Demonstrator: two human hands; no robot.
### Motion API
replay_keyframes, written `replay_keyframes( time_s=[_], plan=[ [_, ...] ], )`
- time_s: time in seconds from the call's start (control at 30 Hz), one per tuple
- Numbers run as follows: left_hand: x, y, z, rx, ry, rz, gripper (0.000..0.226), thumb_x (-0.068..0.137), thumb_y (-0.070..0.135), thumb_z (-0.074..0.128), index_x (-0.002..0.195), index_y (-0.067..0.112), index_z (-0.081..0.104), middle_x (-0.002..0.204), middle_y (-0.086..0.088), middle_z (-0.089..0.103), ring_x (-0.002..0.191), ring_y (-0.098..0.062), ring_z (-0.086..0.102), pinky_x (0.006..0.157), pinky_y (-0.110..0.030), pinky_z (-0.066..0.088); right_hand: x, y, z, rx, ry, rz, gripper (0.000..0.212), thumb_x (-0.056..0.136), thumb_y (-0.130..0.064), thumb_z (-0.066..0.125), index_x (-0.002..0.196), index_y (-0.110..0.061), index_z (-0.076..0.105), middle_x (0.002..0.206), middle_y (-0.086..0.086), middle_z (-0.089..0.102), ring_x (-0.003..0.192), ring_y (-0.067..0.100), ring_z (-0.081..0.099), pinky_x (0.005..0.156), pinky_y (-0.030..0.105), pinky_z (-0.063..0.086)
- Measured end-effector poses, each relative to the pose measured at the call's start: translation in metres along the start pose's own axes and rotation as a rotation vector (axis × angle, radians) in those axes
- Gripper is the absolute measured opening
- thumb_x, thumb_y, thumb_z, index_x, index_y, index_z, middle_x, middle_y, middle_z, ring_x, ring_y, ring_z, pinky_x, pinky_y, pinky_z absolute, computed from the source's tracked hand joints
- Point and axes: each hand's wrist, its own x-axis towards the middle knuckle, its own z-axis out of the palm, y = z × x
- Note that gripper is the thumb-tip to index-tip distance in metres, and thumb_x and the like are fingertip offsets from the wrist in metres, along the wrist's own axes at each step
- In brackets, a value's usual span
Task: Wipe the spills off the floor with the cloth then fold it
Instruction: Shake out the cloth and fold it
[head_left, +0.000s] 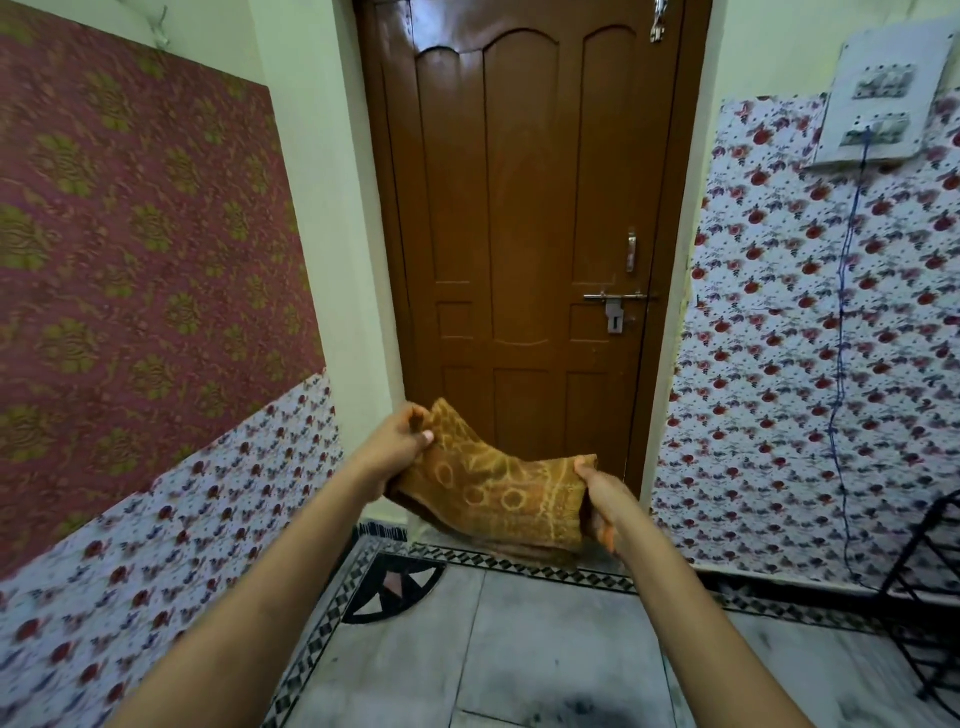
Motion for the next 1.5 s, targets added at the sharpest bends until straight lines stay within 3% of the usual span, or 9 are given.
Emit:
replay_keyframes(
  time_s=[0.17, 0.3, 0.53, 0.6, 0.8, 0.9, 0.97, 1.23, 1.5],
  plan=[
    [-0.013, -0.029, 0.051, -0.006, -0.073, -0.01, 0.012, 0.098, 0.017, 0.042, 0.107, 0.02, 0.049, 0.107, -0.008, 0.059, 0.097, -0.024, 0.059, 0.086, -0.04, 0.052, 0.012, 0.015, 0.016, -0.207, -0.051, 0.016, 0.048, 0.098, -0.037, 0.041, 0.138, -0.011, 0.036, 0.133, 0.015, 0.05, 0.12, 0.033, 0.05, 0.1, 0.045, 0.043],
    [-0.022, -0.034, 0.075, 0.001, -0.126, 0.032, 0.011, 0.097, 0.018, 0.043, 0.1, 0.026, 0.05, 0.106, -0.003, 0.06, 0.099, -0.021, 0.059, 0.091, -0.045, 0.051, -0.004, 0.018, 0.029, -0.148, -0.151, 0.007, 0.041, 0.097, -0.036, 0.045, 0.128, -0.009, 0.044, 0.109, 0.014, 0.061, 0.1, 0.029, 0.061, 0.081, 0.04, 0.054],
    [-0.022, -0.033, 0.077, -0.15, -0.14, 0.019, 0.033, 0.087, 0.039, 0.06, 0.113, 0.022, 0.049, 0.111, 0.001, 0.057, 0.102, -0.015, 0.056, 0.08, -0.029, 0.049, -0.02, 0.007, 0.019, -0.019, -0.382, -0.012, 0.07, 0.094, -0.061, 0.019, 0.136, -0.009, 0.042, 0.125, 0.017, 0.054, 0.113, 0.033, 0.055, 0.083, 0.041, 0.053],
    [-0.019, -0.037, 0.075, -0.163, -0.126, 0.021, 0.034, 0.083, 0.027, 0.067, 0.111, 0.021, 0.048, 0.112, -0.003, 0.059, 0.1, -0.016, 0.058, 0.079, -0.029, 0.051, -0.023, 0.004, 0.015, -0.022, -0.43, -0.011, 0.072, 0.094, -0.062, 0.015, 0.138, -0.011, 0.04, 0.131, 0.019, 0.051, 0.117, 0.035, 0.054, 0.087, 0.042, 0.051],
    [-0.011, -0.041, 0.061, -0.61, -0.095, -0.227, 0.023, 0.087, 0.005, 0.052, 0.108, 0.014, 0.055, 0.1, -0.013, 0.063, 0.087, -0.029, 0.061, 0.071, -0.037, 0.051, -0.013, 0.021, 0.002, -0.072, -0.032, -0.238, 0.044, 0.096, -0.045, 0.039, 0.117, -0.011, 0.056, 0.118, 0.01, 0.061, 0.098, 0.02, 0.058, 0.079, 0.032, 0.047],
    [-0.013, -0.044, 0.059, -0.789, -0.202, -0.296, 0.022, 0.087, 0.008, 0.048, 0.107, 0.013, 0.057, 0.097, -0.014, 0.064, 0.084, -0.029, 0.062, 0.067, -0.036, 0.052, -0.011, 0.04, 0.006, 0.027, -0.21, -0.01, 0.056, 0.079, -0.056, 0.06, 0.121, -0.019, 0.052, 0.126, 0.009, 0.058, 0.112, 0.027, 0.056, 0.094, 0.042, 0.047],
    [-0.014, -0.047, 0.062, -0.798, -0.224, -0.311, 0.024, 0.088, 0.009, 0.047, 0.109, 0.014, 0.057, 0.101, -0.014, 0.064, 0.087, -0.03, 0.063, 0.066, -0.036, 0.053, -0.015, 0.046, 0.013, 0.156, -0.284, 0.075, 0.051, 0.08, -0.053, 0.061, 0.116, -0.018, 0.055, 0.116, 0.012, 0.064, 0.105, 0.029, 0.062, 0.089, 0.043, 0.052],
    [-0.024, -0.069, 0.074, -0.59, -0.154, -0.316, 0.032, 0.095, 0.021, 0.051, 0.126, 0.028, 0.049, 0.116, -0.01, 0.06, 0.102, -0.029, 0.059, 0.068, -0.037, 0.051, -0.013, 0.066, 0.022, 0.183, -0.006, -0.048, 0.019, 0.087, -0.036, 0.062, 0.097, -0.02, 0.061, 0.093, 0.005, 0.067, 0.084, 0.022, 0.064, 0.066, 0.033, 0.053],
    [-0.028, -0.089, 0.07, -0.591, -0.165, -0.37, 0.035, 0.094, 0.019, 0.052, 0.129, 0.026, 0.049, 0.111, -0.008, 0.06, 0.098, -0.029, 0.059, 0.065, -0.038, 0.051, -0.016, 0.082, 0.027, 0.179, 0.021, 0.04, 0.018, 0.087, -0.037, 0.062, 0.094, -0.021, 0.058, 0.09, 0.005, 0.064, 0.081, 0.024, 0.062, 0.07, 0.037, 0.053]
  ],
)
